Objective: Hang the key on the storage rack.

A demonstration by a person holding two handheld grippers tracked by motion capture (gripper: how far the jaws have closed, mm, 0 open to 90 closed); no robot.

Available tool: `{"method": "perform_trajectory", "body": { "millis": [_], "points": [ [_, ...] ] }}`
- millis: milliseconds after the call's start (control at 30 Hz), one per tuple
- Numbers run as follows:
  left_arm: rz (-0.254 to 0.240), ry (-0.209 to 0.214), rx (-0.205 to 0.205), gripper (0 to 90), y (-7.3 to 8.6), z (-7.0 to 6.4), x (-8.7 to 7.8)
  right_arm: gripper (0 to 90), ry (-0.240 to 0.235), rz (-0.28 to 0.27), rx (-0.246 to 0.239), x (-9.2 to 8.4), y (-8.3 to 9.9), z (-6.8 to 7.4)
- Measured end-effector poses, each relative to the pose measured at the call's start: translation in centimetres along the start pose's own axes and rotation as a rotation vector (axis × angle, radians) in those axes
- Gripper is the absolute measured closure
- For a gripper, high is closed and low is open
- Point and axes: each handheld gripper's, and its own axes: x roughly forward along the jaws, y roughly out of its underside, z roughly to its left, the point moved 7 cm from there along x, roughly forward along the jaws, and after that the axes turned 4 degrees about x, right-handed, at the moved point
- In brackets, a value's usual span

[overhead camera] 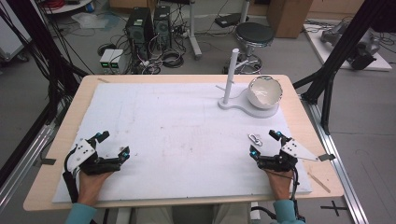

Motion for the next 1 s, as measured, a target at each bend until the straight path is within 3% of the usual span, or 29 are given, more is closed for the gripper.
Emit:
{"method": "perform_trajectory", "body": {
  "millis": [667,833,1000],
  "points": [
    [-0.013,-0.007,-0.013,1.7,0.0,0.2,-0.2,0.7,-0.004,-0.003,0.001,0.0,-0.1,-0.1],
    [-0.013,-0.005,-0.015,1.7,0.0,0.2,-0.2,0.7,-0.036,0.044,0.017,0.0,-0.3,-0.1],
    [-0.015,-0.008,-0.017,1.7,-0.1,0.2,-0.2,0.8,-0.049,0.102,0.006,-0.3,-2.0,-0.7]
  ]
}}
